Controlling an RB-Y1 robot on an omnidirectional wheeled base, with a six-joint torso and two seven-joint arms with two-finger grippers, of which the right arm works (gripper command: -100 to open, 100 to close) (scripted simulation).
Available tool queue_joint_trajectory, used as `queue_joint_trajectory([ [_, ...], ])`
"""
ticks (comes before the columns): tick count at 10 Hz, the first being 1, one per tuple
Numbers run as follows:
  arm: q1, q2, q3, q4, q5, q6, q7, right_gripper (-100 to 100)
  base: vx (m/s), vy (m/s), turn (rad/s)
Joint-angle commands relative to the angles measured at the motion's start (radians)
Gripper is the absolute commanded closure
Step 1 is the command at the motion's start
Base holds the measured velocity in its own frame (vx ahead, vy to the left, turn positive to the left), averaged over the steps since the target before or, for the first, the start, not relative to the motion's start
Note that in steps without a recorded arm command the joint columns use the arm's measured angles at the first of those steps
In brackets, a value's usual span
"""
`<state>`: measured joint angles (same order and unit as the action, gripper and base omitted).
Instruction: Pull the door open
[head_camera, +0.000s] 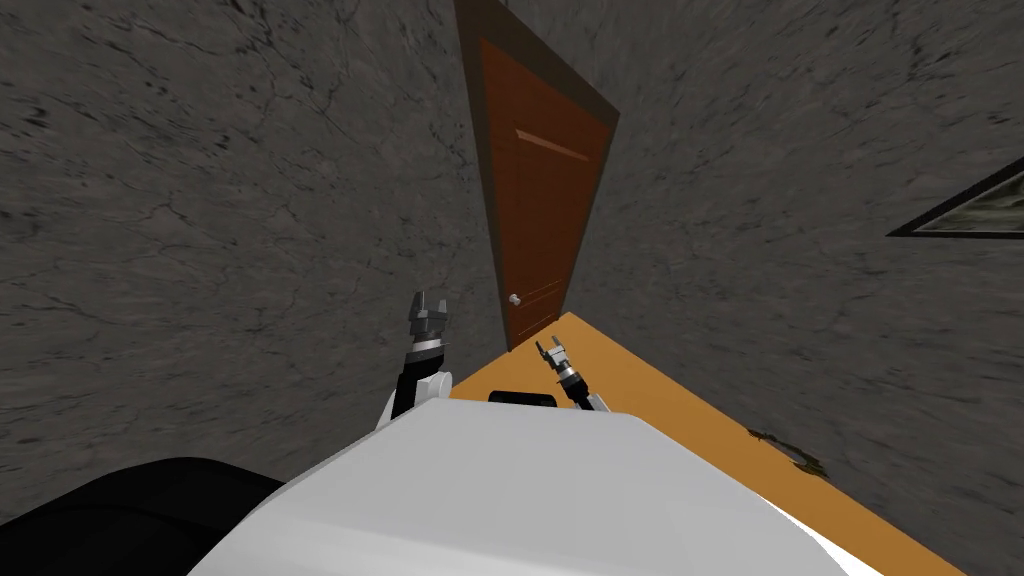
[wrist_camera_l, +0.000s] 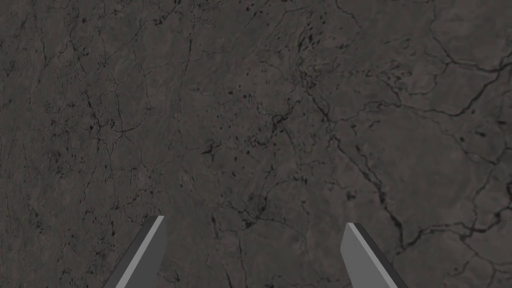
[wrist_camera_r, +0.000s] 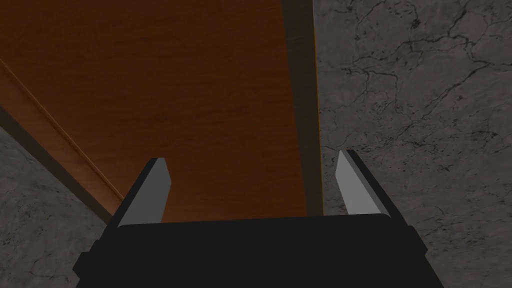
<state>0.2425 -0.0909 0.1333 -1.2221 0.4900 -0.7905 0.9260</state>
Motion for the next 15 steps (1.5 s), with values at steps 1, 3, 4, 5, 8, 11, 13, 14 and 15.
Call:
queue_joint_trajectory([
  [1, -0.008, 0.0, 0.006, 0.033, 0.021, -0.011, 0.031, -100, 0.169, -0.028, 0.105],
  [3, -0.019, 0.002, 0.013, 0.078, 0.044, -0.027, 0.069, -100, 0.165, -0.013, 0.094],
  [4, -0.023, 0.003, 0.016, 0.097, 0.054, -0.034, 0.085, -100, 0.214, -0.041, 0.06],
  [5, -0.028, 0.005, 0.019, 0.117, 0.065, -0.041, 0.102, -100, 0.221, -0.019, 0.061],
  [8, -0.038, 0.008, 0.026, 0.161, 0.088, -0.057, 0.139, -100, 0.228, 0.025, 0.037],
  [11, -0.044, 0.01, 0.03, 0.187, 0.102, -0.067, 0.161, -100, 0.232, 0.024, 0.003],
  [13, -0.045, 0.011, 0.03, 0.19, 0.103, -0.067, 0.163, -100, 0.188, 0.026, -0.002],
  [14, -0.047, 0.01, 0.026, 0.194, 0.102, -0.067, 0.166, -100, -0.097, -0.024, 0.061],
  [15, -0.047, 0.009, 0.025, 0.195, 0.101, -0.067, 0.166, -100, -0.186, -0.051, 0.062],
])
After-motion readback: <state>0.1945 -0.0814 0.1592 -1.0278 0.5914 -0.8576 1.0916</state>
